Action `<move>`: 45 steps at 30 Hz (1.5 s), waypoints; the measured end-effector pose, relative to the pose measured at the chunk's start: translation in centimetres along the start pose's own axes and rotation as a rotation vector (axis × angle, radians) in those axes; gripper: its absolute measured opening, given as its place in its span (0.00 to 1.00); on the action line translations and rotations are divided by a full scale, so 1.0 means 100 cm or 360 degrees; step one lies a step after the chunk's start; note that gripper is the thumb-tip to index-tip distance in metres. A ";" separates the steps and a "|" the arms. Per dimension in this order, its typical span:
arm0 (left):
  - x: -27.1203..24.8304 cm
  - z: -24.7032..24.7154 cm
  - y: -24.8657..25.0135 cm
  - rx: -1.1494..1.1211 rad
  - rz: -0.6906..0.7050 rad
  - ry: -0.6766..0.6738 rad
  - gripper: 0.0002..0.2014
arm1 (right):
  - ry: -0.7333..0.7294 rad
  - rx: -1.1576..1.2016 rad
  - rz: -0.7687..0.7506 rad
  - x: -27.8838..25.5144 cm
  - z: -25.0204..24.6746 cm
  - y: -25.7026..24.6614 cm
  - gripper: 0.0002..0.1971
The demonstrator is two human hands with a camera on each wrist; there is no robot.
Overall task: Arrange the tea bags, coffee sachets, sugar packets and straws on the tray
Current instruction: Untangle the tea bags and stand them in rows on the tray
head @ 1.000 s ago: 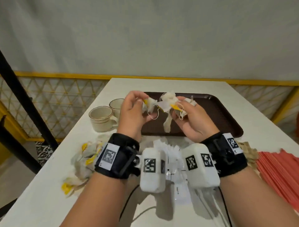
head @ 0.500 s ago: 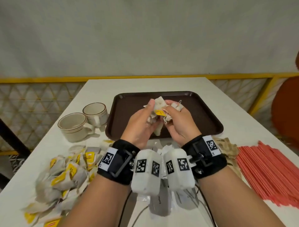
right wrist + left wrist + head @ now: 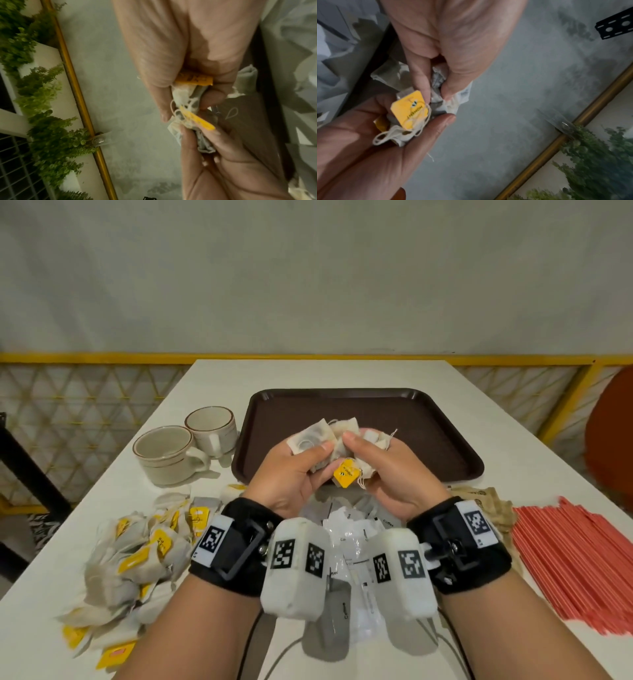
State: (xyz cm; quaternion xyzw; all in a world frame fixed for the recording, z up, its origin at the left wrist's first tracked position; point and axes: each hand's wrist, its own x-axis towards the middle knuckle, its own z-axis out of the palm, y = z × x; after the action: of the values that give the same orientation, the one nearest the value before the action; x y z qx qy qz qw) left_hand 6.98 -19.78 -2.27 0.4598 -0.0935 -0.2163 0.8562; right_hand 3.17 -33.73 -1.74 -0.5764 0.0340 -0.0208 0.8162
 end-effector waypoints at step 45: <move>0.002 -0.007 -0.008 0.0945 -0.0251 -0.0230 0.02 | -0.0007 0.0232 -0.0186 -0.013 -0.008 -0.007 0.10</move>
State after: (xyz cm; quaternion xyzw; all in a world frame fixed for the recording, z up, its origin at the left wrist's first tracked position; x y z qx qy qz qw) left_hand 7.15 -19.72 -3.31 0.6789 -0.1772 -0.2775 0.6563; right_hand 1.80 -34.58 -1.27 -0.5164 -0.0031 -0.0694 0.8535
